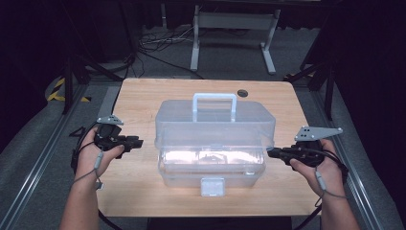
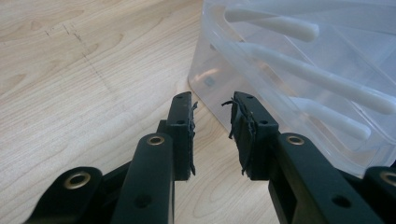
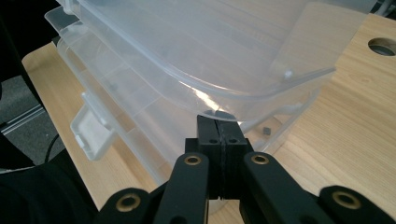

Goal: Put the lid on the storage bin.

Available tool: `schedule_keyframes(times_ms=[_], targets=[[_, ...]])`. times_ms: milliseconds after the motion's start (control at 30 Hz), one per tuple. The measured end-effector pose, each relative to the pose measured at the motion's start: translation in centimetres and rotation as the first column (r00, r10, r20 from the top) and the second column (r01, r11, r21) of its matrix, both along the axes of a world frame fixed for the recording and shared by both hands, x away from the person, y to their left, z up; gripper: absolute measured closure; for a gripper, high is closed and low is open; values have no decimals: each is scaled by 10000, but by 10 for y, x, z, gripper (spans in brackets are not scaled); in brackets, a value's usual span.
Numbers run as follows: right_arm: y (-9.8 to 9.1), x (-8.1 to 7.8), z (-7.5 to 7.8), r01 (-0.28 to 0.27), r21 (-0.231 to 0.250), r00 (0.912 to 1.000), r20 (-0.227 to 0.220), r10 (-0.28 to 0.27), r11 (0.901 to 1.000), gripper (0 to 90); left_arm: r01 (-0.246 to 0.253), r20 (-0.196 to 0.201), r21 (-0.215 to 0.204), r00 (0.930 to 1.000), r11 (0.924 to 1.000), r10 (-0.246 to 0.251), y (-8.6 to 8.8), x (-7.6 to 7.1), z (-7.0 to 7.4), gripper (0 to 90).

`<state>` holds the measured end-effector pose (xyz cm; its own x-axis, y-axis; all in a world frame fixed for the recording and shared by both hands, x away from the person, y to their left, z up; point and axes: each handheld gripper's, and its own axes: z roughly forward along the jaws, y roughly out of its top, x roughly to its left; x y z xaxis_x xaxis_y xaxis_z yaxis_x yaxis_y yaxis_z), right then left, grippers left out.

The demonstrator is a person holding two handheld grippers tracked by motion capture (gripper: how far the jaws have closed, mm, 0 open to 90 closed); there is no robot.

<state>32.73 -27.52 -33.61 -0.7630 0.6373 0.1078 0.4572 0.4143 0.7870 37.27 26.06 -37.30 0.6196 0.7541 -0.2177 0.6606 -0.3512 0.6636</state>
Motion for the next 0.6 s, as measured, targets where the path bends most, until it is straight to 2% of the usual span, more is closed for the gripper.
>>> schedule_keyframes(times_ms=[600], targets=[[1, -1, -2, -317, -663, 9986, -449, 288, 9973, 900, 69, -159, 70, 9999, 10000, -68, 0, -1, -3, 686]])
